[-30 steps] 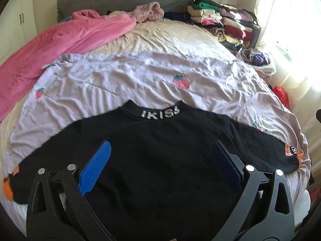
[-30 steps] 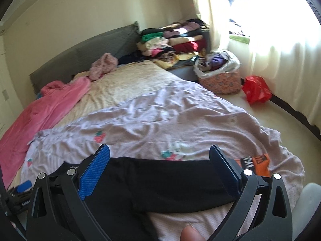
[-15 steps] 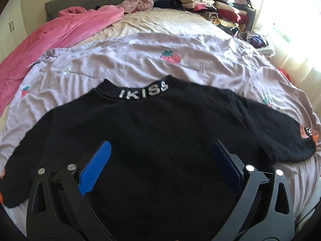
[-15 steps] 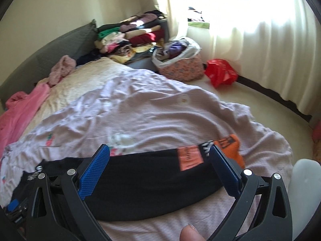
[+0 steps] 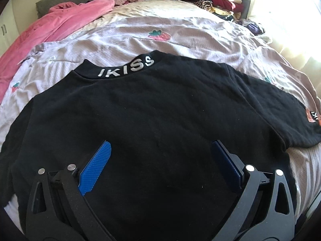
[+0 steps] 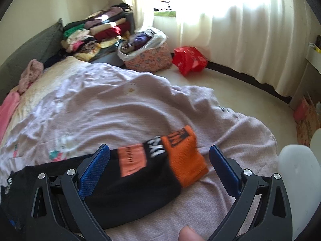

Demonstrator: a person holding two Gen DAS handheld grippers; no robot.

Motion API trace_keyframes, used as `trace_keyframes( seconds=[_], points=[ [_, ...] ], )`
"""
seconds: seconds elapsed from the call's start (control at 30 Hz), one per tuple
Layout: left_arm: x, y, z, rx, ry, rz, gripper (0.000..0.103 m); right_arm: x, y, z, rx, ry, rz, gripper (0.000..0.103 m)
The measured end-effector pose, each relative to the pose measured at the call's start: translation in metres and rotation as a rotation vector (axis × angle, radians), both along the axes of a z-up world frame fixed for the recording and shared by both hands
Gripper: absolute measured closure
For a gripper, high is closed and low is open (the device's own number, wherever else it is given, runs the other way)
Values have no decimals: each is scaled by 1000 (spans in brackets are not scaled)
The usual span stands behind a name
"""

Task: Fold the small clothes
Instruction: 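Move the right tool to the orange sleeve cuff and grasp it, then lift the cuff with the right tool and carry the sleeve across the shirt body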

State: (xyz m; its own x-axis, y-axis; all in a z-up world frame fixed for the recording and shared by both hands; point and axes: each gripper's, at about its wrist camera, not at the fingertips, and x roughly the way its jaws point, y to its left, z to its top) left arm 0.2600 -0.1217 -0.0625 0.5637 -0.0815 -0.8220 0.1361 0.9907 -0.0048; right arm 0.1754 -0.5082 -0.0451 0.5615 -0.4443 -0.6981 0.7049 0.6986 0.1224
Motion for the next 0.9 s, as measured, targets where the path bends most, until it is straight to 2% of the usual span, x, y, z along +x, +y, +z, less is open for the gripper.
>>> trace_keyframes(
  seconds=[0.43, 0.47, 0.5, 0.53, 0.6, 0.67, 0.7, 0.73, 0.83, 0.9],
  points=[
    [2, -6, -12, 7, -5, -22, 9, 19, -19, -35, 33, 83, -17, 6],
    [2, -6, -12, 7, -5, -22, 9, 22, -20, -38, 37, 88, -14, 9],
    [2, -6, -12, 7, -6, -22, 9, 25, -21, -41, 44, 97, -6, 22],
    [3, -6, -12, 8, -7, -22, 9, 26, -21, -44, 42, 113, -9, 30],
    [3, -6, -12, 6, -8, -23, 9, 27, -21, -47, 42, 124, -4, 38],
    [3, -6, -11, 4, -11, -26, 9, 25, -21, -46, 42, 109, -5, 51],
    [2, -6, -11, 4, -12, -27, 9, 23, -20, -44, 49, 91, 10, 64],
    [2, -5, -10, 2, -11, -28, 9, 22, -18, -42, 52, 79, 24, 69],
    [-2, -4, -4, -17, -16, -32, 9, 20, -10, -35, 14, 81, 59, 78],
    [-4, -1, 1, -32, -21, -31, 9, 19, -3, -29, -9, 74, 80, 80]
  ],
)
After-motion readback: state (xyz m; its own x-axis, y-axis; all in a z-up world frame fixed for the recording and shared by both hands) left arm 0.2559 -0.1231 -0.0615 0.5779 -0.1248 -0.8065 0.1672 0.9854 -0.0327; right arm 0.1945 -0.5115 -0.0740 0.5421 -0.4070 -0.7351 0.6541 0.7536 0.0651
